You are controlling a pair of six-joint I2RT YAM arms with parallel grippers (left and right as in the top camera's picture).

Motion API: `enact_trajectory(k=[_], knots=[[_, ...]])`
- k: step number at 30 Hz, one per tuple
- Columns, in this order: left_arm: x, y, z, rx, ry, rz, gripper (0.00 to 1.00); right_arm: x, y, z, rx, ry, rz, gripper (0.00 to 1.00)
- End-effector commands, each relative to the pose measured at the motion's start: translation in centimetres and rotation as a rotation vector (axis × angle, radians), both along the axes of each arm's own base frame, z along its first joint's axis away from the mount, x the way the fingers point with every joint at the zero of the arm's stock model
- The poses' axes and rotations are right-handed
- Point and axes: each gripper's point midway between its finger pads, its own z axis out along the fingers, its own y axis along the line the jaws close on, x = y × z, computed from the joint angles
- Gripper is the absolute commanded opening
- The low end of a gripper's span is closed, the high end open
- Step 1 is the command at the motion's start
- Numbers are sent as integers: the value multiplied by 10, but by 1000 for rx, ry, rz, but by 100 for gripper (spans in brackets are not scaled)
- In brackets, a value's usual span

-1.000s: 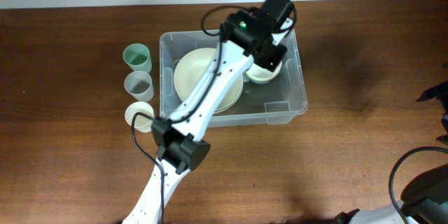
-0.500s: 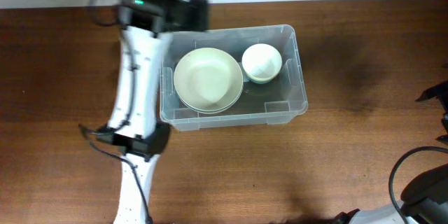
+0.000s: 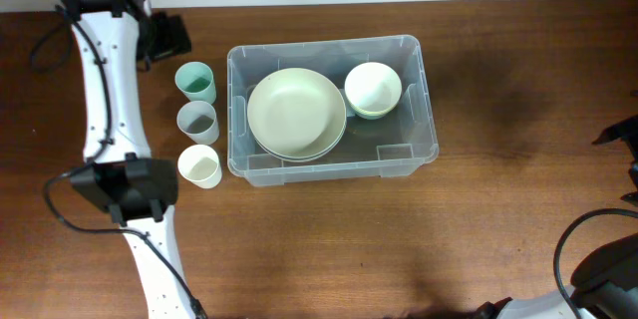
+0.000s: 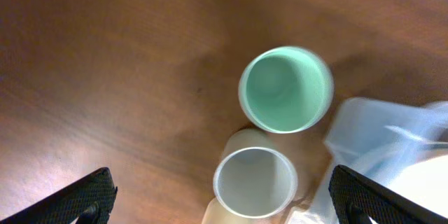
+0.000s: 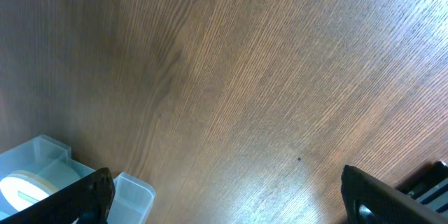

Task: Pack container
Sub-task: 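Move the left gripper back to the grey cup at left, then grasp the grey cup with the left gripper and lift it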

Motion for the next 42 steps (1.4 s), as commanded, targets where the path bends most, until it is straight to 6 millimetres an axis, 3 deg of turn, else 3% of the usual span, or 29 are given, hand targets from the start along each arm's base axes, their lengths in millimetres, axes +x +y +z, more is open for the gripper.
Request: enact_trajectory(k=[1,9,20,35,37,40,42], knots=[[-8,5,-14,-92,40,42,99,-2,0,-1,1,7,-11,99],[-39,-4,-50,-159,226,-61,99,-2,0,-1,2,7,-11,99],[-64,-3,-87,-150,376,-54,99,-2,0,-1,1,7,-11,99],[-62,-3,-113,-152,382,-55,99,-2,0,-1,1,7,-11,99],[-62,-3,-113,-152,383,-55,92,-2,0,-1,1,7,-11,99],[-63,-3,-113,-153,387,-54,68,-2,0,-1,1,7,-11,99],[-64,-5,-113,-164,392,-54,59,-2,0,-1,1,7,-11,99]])
